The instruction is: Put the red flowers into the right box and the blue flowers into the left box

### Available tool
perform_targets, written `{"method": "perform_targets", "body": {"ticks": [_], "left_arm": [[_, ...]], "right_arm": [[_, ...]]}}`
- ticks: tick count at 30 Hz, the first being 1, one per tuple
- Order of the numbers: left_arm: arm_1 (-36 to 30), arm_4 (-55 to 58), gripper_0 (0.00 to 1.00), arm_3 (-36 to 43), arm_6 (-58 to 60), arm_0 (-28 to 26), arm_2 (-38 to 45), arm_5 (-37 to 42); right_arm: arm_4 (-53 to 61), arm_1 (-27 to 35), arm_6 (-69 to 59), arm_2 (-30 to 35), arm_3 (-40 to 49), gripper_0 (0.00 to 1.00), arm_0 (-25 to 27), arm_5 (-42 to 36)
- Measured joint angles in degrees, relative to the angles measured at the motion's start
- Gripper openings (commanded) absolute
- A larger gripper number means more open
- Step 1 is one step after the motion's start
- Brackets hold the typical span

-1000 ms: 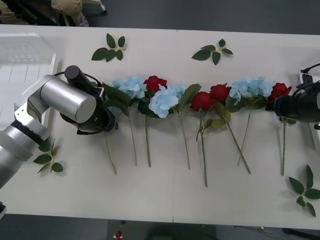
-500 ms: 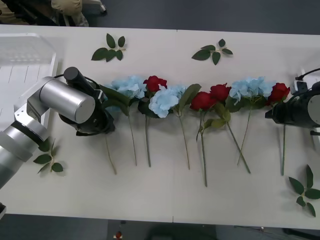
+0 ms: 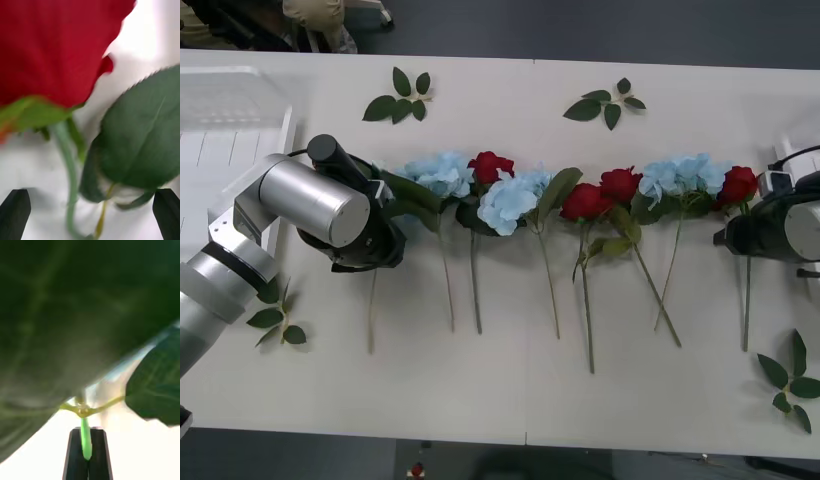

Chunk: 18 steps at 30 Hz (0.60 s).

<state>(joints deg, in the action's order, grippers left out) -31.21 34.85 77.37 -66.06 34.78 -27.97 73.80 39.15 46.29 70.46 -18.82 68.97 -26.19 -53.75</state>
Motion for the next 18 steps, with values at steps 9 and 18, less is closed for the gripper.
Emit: {"method": "perform_targets", "body": {"ticks": [9, 18], "left_arm": [[-1.1, -0.1, 0.0, 0.4, -0.6, 0.0, 0.0, 0.2], [-13.8, 0.5, 0.0, 13.5, -0.8, 0.0, 0.1, 9.0]], "right_arm": [[-0.5, -1.2, 0.0, 0.1, -2.2, 0.0, -1.7, 0.7], [-0.5, -1.2, 0.0, 0.1, -2.2, 0.0, -1.7, 0.7]]}}
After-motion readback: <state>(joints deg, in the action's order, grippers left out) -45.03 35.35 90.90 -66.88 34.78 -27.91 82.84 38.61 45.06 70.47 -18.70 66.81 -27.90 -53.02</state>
